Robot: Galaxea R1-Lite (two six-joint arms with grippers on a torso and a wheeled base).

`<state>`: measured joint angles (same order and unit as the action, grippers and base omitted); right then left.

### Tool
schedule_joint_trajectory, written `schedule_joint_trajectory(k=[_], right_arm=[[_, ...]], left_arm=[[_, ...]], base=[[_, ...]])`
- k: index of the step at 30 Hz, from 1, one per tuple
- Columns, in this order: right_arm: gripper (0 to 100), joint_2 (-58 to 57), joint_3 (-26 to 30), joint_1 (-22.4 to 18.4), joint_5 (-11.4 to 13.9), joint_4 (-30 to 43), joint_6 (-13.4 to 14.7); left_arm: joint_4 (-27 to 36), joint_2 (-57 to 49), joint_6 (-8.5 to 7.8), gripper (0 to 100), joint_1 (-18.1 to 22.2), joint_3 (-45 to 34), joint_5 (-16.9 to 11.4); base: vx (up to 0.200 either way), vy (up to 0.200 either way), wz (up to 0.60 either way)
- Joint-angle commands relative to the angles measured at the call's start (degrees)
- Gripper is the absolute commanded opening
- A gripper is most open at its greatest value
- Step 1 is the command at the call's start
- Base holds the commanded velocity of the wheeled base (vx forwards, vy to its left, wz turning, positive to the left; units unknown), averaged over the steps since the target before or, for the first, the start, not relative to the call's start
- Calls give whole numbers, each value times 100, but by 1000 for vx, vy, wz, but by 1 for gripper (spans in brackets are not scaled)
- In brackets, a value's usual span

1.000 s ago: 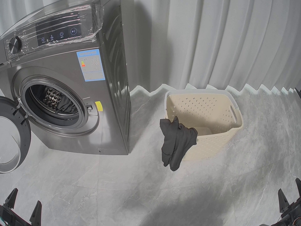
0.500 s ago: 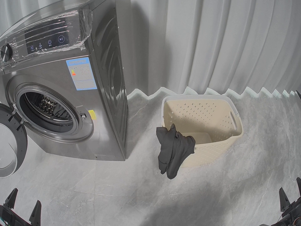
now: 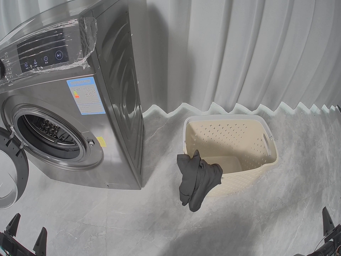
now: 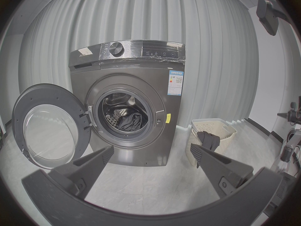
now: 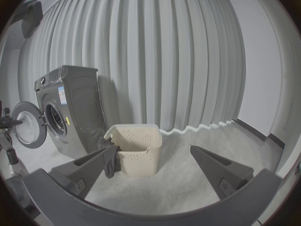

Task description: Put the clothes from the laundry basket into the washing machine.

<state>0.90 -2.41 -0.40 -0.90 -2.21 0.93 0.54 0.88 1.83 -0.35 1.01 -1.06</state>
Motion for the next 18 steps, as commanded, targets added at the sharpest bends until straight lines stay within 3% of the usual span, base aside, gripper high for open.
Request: schedule_joint_trajectory(k=[1,4,8,9,11,13,18], right_arm=[[100,841,-936,137,345,229,268],[100,1668,-857,392,679,317,320],[100,2599,-945,515,723,-131,145],[100,3285,-963,576,767,-755,-75],[100,3839,-954,708,881,-1221,-181],[100,4515,-972,1060,1022,-1599,-198],[100,5746,-1209,1833,987,-1731,-57]], left_arm=[[-1,-88,2,100,0,-92,1],[-1,-88,19,100,0,-92,1],[-1,-88,19,100,0,-92,27],[-1,-88,11,100,0,-92,27],[-1,-88,2,100,0,-92,27],[-1,-88,11,100,0,-92,27],[-1,-88,19,100,0,-92,27]], base=[[0,0,0],[0,0,0],[0,0,0],[0,0,0],[0,0,0],[0,0,0],[0,0,0]])
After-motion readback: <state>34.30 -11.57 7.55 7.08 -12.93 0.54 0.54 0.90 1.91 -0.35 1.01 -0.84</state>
